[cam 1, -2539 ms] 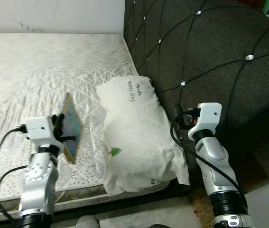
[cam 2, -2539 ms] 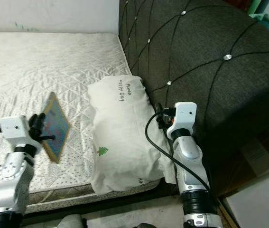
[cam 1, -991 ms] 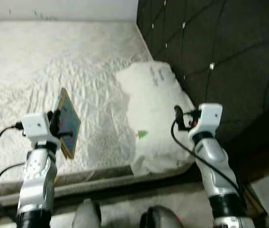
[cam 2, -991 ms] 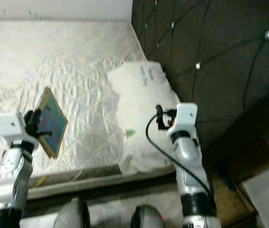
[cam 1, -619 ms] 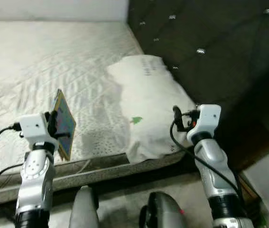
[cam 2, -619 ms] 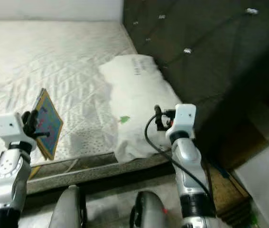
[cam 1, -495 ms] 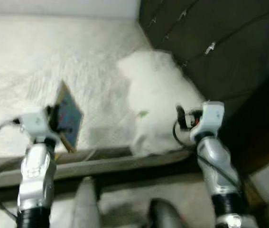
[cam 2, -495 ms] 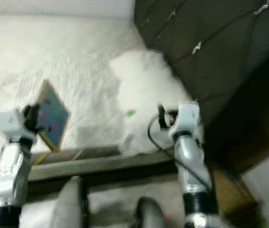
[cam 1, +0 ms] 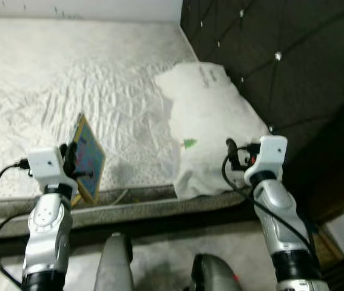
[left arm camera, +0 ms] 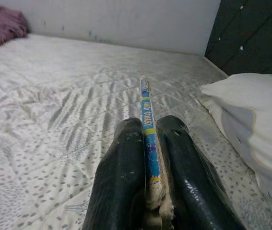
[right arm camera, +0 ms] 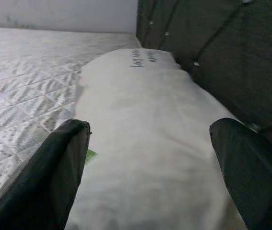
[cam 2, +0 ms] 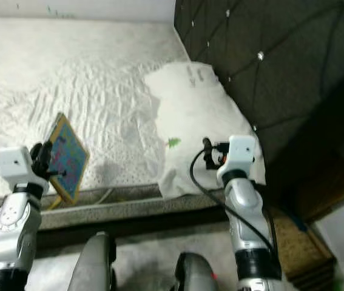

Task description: Clean up the room

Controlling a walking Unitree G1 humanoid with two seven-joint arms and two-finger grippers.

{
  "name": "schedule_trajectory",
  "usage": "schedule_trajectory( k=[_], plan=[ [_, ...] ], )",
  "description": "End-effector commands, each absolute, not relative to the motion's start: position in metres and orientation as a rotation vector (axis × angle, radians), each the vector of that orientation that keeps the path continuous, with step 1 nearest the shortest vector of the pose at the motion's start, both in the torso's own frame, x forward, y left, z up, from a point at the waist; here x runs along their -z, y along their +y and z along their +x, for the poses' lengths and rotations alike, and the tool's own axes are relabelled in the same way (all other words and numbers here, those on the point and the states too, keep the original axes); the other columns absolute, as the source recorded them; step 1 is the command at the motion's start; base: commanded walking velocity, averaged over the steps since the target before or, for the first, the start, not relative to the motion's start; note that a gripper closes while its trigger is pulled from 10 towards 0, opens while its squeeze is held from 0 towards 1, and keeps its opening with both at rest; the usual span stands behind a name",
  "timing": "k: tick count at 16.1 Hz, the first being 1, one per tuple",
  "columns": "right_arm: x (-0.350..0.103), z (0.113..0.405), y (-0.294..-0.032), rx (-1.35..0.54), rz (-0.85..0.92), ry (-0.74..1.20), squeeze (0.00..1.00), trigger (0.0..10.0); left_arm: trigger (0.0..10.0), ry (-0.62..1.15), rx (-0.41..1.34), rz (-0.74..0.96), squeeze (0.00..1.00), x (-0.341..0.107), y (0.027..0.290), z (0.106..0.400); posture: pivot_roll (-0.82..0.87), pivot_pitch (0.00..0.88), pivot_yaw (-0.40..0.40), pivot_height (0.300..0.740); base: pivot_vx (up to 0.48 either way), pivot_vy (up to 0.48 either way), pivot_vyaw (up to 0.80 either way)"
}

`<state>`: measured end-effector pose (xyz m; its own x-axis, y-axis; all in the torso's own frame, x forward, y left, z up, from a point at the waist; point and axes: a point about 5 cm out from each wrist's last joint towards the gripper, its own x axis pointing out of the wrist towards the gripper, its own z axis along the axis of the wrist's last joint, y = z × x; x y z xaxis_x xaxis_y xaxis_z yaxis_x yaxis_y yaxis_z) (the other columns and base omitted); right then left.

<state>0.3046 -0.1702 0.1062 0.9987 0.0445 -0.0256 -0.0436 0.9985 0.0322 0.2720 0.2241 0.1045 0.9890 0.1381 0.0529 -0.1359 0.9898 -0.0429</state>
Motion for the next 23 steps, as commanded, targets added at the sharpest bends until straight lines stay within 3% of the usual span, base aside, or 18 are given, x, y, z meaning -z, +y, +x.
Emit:
schedule_trajectory(
  k=[1,8,13,23],
  plan=[
    [-0.110,0.306,-0.168,-0.051,0.033,0.016,0.00,10.0,10.0,-0.113,-0.131,-0.027,0.00,-0.117,0.225,0.275,0.06,0.090,-0.084,0.648,0.405,0.000,0.00],
    [-0.110,0.306,-0.168,-0.053,0.032,0.018,0.00,10.0,10.0,-0.107,-0.131,-0.032,0.00,-0.117,0.225,0.277,0.05,0.100,-0.082,0.648,0.400,0.000,0.00],
    [-0.110,0.306,-0.168,-0.062,0.038,0.019,0.00,10.0,10.0,-0.089,-0.151,-0.034,0.00,-0.113,0.222,0.279,0.05,0.104,-0.086,0.648,0.000,0.000,0.00],
    [-0.112,0.304,-0.166,-0.100,0.047,0.019,0.00,10.0,10.0,-0.103,-0.193,-0.034,0.00,-0.112,0.225,0.291,0.04,0.115,-0.096,0.554,0.000,0.000,0.00]
  ],
)
